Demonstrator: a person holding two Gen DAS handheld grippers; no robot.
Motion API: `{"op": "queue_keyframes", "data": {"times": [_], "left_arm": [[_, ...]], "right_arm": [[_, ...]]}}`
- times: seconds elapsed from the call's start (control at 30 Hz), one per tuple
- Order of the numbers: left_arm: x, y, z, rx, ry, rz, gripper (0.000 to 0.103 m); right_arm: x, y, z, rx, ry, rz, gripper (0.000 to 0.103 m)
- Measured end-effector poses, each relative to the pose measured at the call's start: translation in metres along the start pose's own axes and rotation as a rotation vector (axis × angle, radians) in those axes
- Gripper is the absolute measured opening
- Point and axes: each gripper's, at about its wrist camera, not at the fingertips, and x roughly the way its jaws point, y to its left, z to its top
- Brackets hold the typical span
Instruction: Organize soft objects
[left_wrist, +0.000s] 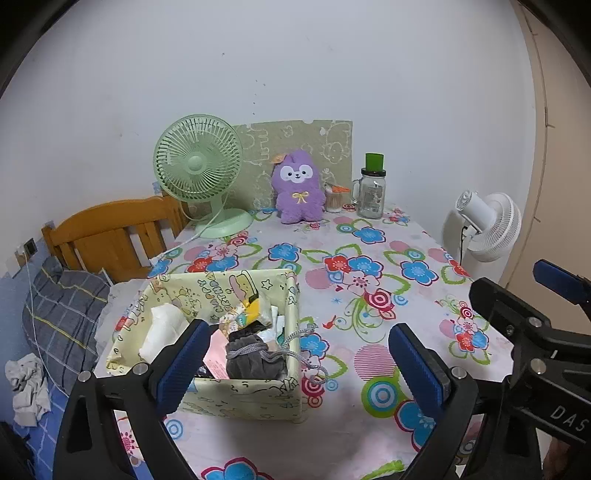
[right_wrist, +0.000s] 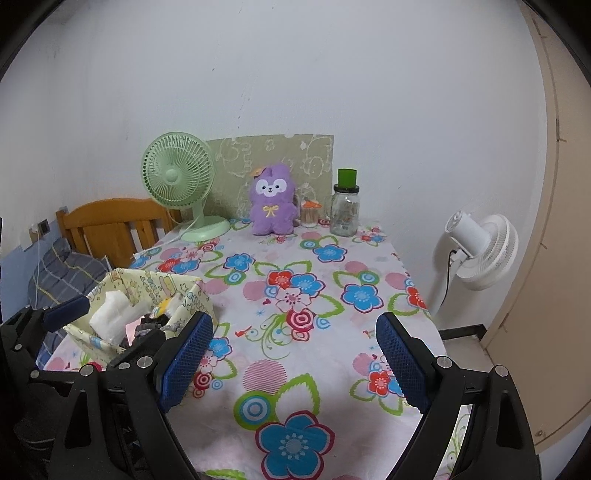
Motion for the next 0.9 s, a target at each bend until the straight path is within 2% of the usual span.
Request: {"op": "queue_keyframes", "data": {"times": [0.37,0.43,0.9], "left_arm": [[-0.008,0.007,0.004,-0.014,-0.047,0.001,0.101],[-0.007,0.008,0.004,-0.014,-0.049,0.002,0.101],[-0.003,0.012,0.006,-0.024,-0.06,-0.001,0.103]], "right_arm": [[-0.012,-0.003,0.003,0.012,-0.042,-0.024,0.094],[-0.014,-0.004,0.003,0.024,-0.045,-0.017,0.097],[-0.008,-0.002,0.005,0.026,-0.045,-0.011,0.097]]}}
